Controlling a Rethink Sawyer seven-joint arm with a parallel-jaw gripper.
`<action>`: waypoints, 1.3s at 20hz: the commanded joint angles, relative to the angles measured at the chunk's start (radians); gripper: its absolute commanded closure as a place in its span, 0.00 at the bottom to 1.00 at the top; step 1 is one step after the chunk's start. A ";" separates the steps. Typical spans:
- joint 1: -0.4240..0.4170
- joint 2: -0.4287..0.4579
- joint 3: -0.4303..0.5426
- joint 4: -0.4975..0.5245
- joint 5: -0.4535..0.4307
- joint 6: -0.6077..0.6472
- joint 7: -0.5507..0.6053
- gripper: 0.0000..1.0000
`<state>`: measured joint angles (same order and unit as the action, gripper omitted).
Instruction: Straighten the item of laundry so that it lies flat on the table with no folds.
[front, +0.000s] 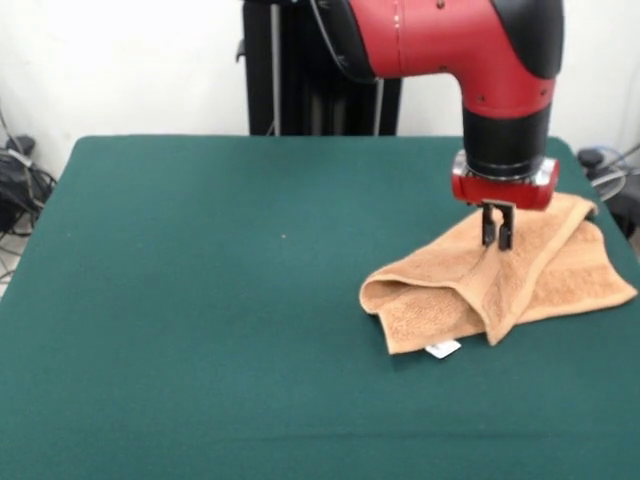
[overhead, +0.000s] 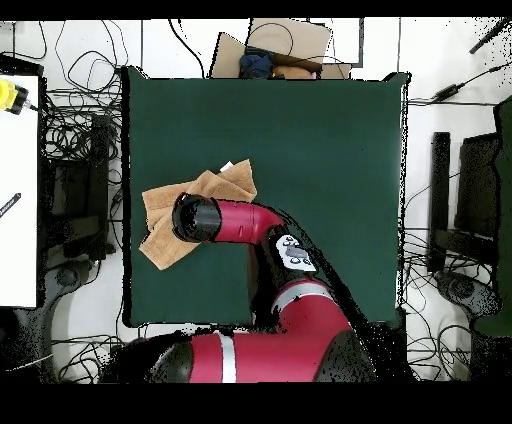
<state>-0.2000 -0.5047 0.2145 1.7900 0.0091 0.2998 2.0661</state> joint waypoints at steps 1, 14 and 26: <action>0.010 0.025 0.082 0.002 -0.075 -0.023 0.011 0.00; 0.020 0.025 0.083 -0.009 -0.078 -0.014 0.027 0.00; 0.131 0.220 0.025 -0.270 -0.090 -0.124 0.027 0.00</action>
<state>-0.1388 -0.4406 0.2165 1.7040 -0.0254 0.2932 2.0661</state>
